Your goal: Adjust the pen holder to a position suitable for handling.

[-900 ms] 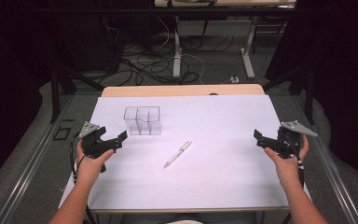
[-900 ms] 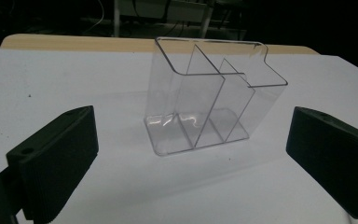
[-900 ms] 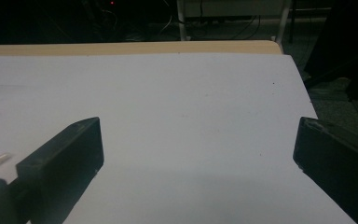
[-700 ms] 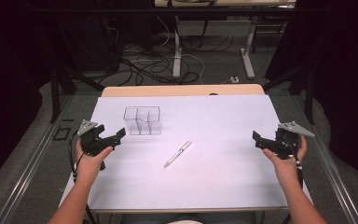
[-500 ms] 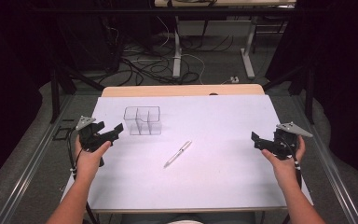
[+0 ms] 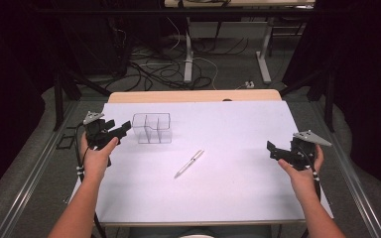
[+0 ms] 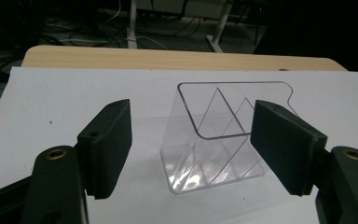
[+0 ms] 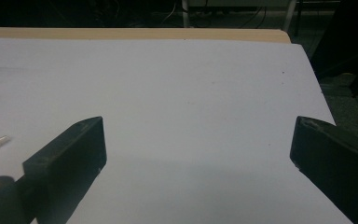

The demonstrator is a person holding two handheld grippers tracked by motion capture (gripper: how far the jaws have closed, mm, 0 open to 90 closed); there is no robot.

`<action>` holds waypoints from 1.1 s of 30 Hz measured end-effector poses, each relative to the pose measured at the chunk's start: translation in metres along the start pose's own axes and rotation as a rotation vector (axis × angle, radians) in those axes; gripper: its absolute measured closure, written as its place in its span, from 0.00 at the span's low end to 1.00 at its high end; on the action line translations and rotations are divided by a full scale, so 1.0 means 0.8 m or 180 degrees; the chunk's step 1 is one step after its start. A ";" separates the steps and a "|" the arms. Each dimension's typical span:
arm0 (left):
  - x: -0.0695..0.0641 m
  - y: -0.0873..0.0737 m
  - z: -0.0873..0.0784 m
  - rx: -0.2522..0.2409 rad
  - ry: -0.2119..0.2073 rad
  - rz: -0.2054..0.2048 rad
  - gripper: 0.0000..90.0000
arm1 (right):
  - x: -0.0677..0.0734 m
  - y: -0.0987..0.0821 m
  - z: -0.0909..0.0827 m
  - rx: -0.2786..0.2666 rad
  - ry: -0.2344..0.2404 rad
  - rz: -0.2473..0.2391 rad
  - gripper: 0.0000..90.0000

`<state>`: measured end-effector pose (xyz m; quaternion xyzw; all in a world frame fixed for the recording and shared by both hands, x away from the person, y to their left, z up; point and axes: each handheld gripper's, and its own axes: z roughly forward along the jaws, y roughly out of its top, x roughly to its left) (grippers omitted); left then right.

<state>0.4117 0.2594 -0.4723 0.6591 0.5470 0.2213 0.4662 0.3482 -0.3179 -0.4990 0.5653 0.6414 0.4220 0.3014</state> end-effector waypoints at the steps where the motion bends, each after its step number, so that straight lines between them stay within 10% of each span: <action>1: 0.000 0.001 0.002 0.0006 0.0021 -0.0002 0.34 | 0.000 0.000 0.000 0.0000 0.0000 0.0000 0.03; 13: 0.017 0.005 0.021 0.0029 0.0203 -0.0146 0.42 | 0.005 -0.002 0.002 -0.0009 0.0027 -0.0140 0.00; 33: 0.035 -0.005 0.055 0.0311 -0.0131 -0.0660 0.85 | 0.006 -0.008 0.004 -0.0062 0.0043 -0.0180 0.00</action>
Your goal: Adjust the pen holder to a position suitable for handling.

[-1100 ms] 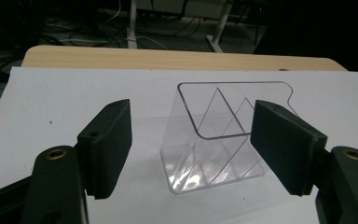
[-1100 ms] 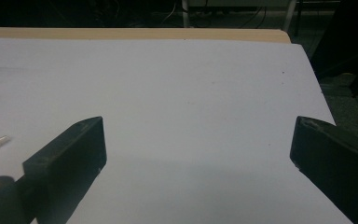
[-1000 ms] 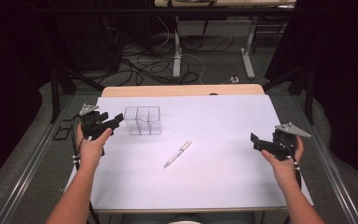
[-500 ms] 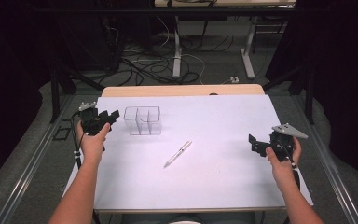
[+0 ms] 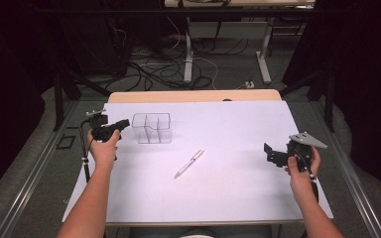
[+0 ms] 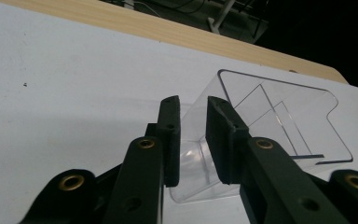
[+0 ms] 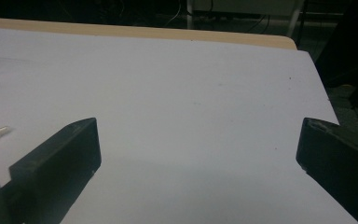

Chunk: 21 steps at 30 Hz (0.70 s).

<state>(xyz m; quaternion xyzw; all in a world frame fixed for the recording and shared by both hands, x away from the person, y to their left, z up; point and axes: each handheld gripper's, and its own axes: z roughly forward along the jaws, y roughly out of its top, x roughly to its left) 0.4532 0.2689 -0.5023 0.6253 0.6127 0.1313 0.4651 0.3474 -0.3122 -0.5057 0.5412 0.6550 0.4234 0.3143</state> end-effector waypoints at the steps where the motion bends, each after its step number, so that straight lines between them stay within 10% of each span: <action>1: 0.001 0.000 0.002 0.0016 0.0003 0.0021 0.88 | 0.001 0.000 0.000 0.0015 -0.0002 0.0043 0.00; 21: -0.004 -0.007 0.021 0.0154 -0.0077 0.0217 1.00 | 0.001 -0.003 0.002 0.0068 0.0085 0.0058 0.00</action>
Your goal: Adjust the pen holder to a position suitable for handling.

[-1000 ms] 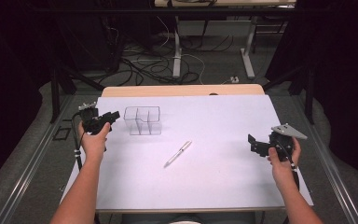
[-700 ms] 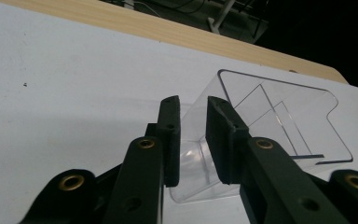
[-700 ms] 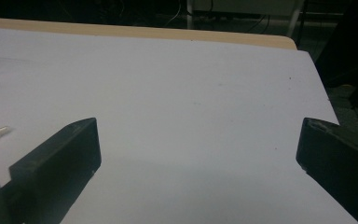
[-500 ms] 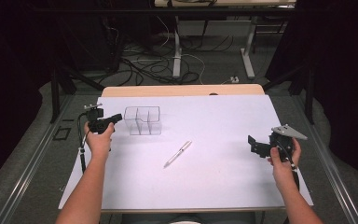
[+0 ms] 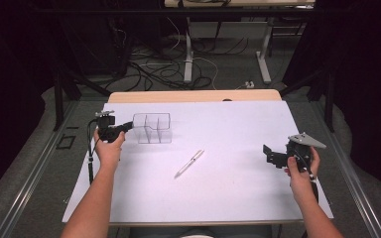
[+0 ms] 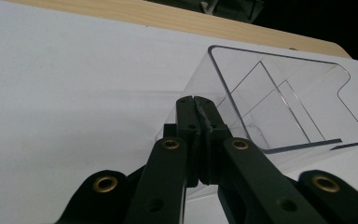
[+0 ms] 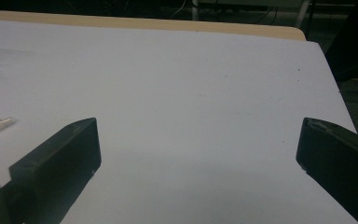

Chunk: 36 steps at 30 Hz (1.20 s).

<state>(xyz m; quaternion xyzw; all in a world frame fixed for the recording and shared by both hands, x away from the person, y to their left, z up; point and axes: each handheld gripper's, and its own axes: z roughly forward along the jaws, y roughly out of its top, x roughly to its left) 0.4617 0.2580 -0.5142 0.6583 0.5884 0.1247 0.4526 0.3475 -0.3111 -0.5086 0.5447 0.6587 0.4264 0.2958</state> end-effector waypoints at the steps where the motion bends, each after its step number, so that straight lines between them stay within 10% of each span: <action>1: 0.001 0.000 0.000 0.0003 -0.0023 -0.0013 1.00 | -0.001 0.000 0.000 0.0001 -0.0016 -0.0031 0.00; 36: -0.024 -0.001 0.028 -0.0061 -0.0243 0.0249 1.00 | 0.002 -0.002 0.004 0.0056 0.0026 -0.0059 0.00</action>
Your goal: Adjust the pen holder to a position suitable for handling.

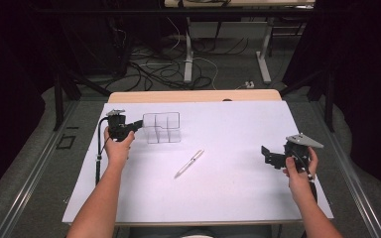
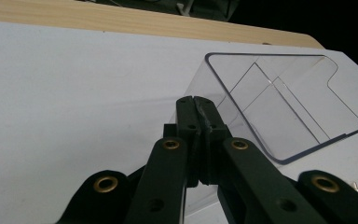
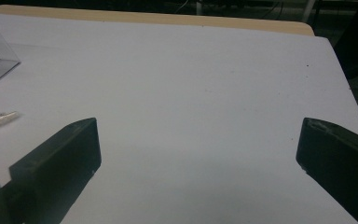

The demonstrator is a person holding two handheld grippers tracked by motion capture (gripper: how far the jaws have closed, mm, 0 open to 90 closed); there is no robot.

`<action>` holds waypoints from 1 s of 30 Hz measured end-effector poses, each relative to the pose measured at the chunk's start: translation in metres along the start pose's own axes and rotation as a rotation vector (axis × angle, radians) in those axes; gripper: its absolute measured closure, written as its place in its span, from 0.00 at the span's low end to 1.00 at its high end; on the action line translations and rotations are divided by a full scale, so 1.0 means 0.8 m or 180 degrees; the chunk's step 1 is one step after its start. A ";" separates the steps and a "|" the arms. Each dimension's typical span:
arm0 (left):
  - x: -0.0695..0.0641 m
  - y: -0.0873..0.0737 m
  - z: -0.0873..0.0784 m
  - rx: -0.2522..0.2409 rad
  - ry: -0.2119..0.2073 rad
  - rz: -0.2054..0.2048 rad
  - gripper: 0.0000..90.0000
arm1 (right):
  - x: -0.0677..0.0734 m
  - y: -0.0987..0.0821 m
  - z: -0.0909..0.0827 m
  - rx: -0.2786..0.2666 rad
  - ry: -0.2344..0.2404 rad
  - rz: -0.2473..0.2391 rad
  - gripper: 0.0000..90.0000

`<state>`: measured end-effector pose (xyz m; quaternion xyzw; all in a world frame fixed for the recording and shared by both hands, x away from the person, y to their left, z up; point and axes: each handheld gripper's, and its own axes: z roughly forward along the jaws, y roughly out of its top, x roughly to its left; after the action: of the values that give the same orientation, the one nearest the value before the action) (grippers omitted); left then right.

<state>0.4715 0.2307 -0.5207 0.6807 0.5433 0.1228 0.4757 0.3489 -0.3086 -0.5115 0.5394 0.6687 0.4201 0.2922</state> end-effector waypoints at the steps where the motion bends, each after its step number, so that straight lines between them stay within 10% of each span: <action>1: -0.001 0.000 0.000 0.0026 -0.0016 -0.0019 1.00 | 0.000 0.000 0.000 0.0000 0.0000 0.0000 0.00; 30: -0.056 0.012 0.040 0.0066 -0.0085 0.0136 1.00 | 0.001 -0.001 0.003 0.0019 0.0031 0.0030 0.00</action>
<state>0.4823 0.1767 -0.5138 0.6987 0.5234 0.1182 0.4732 0.3499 -0.3072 -0.5134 0.5414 0.6688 0.4221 0.2854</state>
